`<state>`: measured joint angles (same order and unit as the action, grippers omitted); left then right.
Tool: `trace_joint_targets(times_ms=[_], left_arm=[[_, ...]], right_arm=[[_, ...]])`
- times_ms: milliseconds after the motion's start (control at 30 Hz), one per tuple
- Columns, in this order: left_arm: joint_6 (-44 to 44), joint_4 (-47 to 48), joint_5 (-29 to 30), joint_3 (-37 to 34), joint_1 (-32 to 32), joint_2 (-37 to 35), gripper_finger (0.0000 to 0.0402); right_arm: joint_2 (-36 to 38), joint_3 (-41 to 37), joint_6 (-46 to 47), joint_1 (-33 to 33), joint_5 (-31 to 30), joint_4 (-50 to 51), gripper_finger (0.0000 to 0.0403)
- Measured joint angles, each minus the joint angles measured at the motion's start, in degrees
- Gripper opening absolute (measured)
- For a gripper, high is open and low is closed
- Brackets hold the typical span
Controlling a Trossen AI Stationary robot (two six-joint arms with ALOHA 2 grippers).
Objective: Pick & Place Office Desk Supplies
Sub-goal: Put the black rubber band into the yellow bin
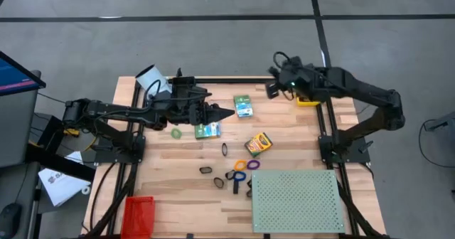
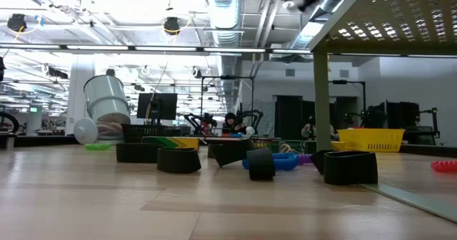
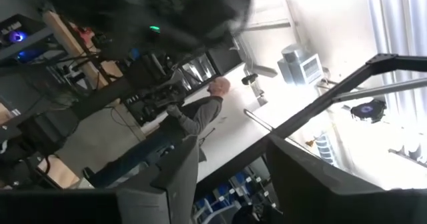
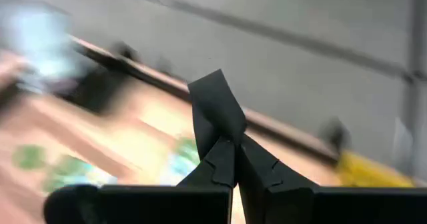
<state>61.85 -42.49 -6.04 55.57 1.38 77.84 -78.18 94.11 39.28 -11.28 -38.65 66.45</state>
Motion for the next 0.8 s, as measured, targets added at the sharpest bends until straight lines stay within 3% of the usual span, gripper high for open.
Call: trace_joint_targets(times_ms=[133,467,633,800], left_arm=[[-0.1,0.0,0.0,0.0,-0.5,0.0,0.0169],[-0.1,-2.3,-1.0,0.0,-0.7,0.0,0.0166],[-0.1,-2.2,-1.3,0.0,-0.7,0.0,0.0164],[-0.1,-4.2,-1.4,0.0,-0.7,0.0,0.0163]], right_arm=[[0.0,0.0,2.7,-9.0,4.6,10.5,0.0001],[-3.8,0.1,-13.2,-39.1,26.1,11.4,0.0],[-11.1,3.3,-16.8,-46.1,26.7,15.1,0.0],[-20.2,9.1,-16.8,-48.5,22.5,18.7,0.0]])
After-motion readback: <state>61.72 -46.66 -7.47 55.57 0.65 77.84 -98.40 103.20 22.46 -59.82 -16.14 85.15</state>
